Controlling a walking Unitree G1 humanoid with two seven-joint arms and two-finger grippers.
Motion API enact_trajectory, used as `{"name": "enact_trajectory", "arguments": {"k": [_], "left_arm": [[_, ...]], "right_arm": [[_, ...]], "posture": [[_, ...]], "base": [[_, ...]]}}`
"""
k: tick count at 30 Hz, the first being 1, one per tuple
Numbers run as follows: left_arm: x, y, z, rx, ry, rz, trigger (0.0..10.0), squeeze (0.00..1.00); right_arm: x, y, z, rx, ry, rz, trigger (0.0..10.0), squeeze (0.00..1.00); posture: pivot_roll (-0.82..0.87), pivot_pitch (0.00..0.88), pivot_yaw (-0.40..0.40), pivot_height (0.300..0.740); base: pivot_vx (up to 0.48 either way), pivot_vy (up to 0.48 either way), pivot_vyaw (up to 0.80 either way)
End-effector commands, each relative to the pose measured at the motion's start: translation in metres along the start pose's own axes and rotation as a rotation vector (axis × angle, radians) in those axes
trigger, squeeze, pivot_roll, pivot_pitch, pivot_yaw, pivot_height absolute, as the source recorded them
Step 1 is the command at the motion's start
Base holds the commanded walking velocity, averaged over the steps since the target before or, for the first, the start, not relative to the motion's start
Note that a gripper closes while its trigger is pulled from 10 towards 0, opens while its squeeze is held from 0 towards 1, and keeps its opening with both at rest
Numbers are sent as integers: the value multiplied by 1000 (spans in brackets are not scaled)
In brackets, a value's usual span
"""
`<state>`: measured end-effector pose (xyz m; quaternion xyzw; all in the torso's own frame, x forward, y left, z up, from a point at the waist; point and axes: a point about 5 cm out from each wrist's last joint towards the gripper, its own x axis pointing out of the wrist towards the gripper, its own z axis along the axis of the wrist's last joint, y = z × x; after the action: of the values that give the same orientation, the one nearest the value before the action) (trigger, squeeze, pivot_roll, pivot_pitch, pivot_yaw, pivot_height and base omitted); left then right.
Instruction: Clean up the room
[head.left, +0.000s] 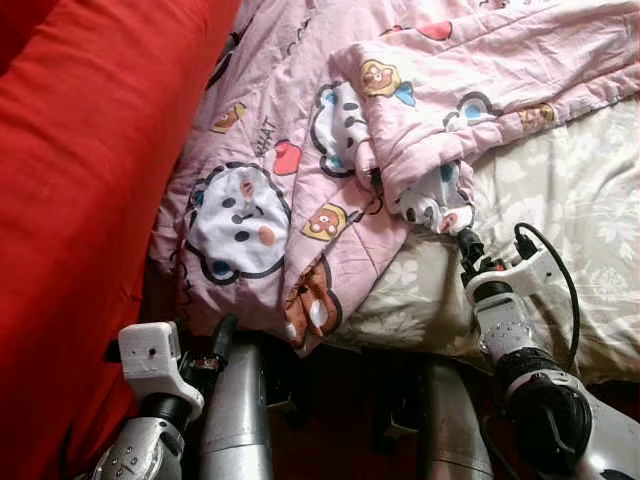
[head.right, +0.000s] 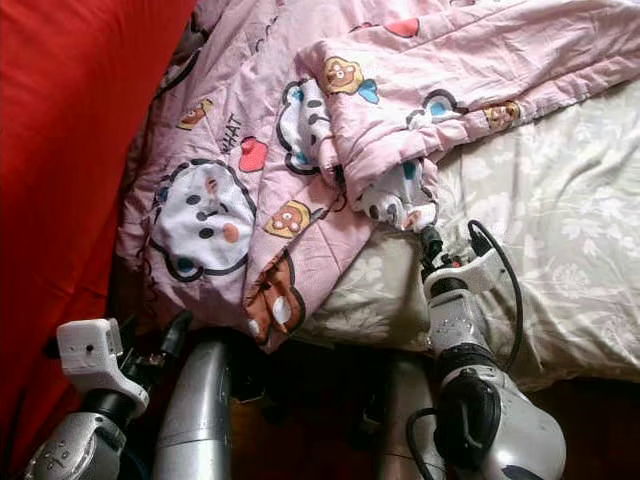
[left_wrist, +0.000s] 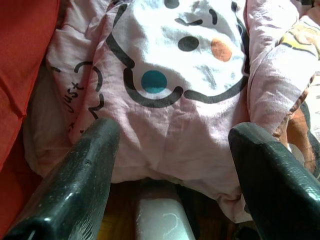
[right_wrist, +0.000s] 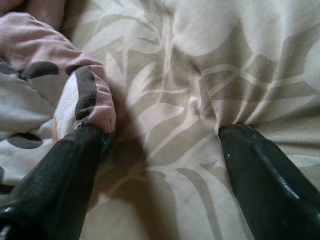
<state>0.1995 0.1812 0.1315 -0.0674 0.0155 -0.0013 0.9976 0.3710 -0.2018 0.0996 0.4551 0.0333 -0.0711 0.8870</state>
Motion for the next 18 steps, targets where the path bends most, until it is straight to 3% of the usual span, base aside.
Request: {"name": "enact_trajectory", "arguments": {"k": [1, 9, 18], "left_arm": [[-6, 4, -5, 13, 39, 24, 10000, 0], [1, 3, -5, 6, 22, 26, 10000, 0], [7, 1, -9, -2, 18, 27, 10000, 0]], "right_arm": [[-2, 0, -11, 13, 20, 17, 10000, 0], [-8, -3, -11, -35, -44, 76, 10000, 0], [-37, -38, -21, -201, -108, -10, 10000, 0]], "posture": [[238, 671, 30, 608], [209, 653, 12, 608], [178, 634, -7, 608]], "base": [[0, 0, 0], [0, 0, 0], [0, 0, 0]]}}
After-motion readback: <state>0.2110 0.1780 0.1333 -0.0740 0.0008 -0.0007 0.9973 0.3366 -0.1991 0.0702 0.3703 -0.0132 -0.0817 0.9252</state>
